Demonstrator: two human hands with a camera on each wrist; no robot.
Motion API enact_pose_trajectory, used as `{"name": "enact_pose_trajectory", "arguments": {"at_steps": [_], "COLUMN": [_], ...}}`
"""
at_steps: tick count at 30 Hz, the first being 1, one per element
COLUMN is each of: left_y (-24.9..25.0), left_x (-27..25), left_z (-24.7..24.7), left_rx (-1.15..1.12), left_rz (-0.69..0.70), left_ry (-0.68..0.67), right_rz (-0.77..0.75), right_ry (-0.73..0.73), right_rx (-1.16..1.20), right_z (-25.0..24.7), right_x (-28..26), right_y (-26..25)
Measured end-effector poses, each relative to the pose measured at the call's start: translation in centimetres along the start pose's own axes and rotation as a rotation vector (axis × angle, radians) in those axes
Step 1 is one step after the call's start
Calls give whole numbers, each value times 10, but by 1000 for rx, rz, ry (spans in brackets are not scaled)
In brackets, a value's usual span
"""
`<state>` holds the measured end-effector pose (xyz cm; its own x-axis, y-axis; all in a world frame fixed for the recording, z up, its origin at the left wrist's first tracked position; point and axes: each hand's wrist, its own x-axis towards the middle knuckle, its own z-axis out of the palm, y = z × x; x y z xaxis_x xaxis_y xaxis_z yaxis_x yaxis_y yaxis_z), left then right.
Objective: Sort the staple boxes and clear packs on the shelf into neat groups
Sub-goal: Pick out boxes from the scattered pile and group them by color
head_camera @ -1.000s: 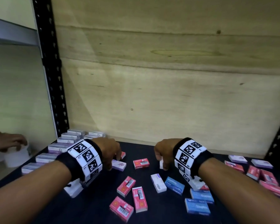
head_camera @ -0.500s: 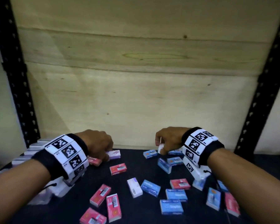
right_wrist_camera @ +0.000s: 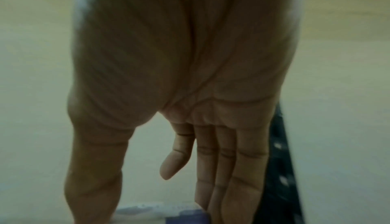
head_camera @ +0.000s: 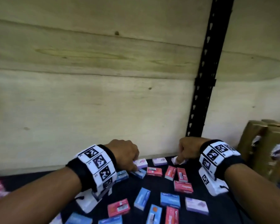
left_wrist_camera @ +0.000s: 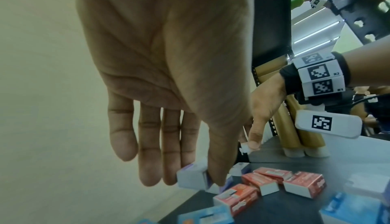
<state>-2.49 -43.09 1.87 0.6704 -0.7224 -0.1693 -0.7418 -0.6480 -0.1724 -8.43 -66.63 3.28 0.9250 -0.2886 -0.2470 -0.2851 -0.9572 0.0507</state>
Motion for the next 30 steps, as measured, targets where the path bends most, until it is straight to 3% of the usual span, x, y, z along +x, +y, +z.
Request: {"name": "enact_pose_trajectory", "arguments": {"at_steps": [12,18,30], "left_y": [63,69,81], "left_x": [88,93,89], "left_z": [4,4,0], "left_rx": [-31,-9,13], "left_rz": [45,34,2], "left_ry": [24,-19,41], "right_rz": [124,74,40], "right_ry": [-51,-88,-75], "right_rx": [40,29,-48], "right_z": [34,37,41], "right_x": [35,42,44], "right_y": [46,42,40]}}
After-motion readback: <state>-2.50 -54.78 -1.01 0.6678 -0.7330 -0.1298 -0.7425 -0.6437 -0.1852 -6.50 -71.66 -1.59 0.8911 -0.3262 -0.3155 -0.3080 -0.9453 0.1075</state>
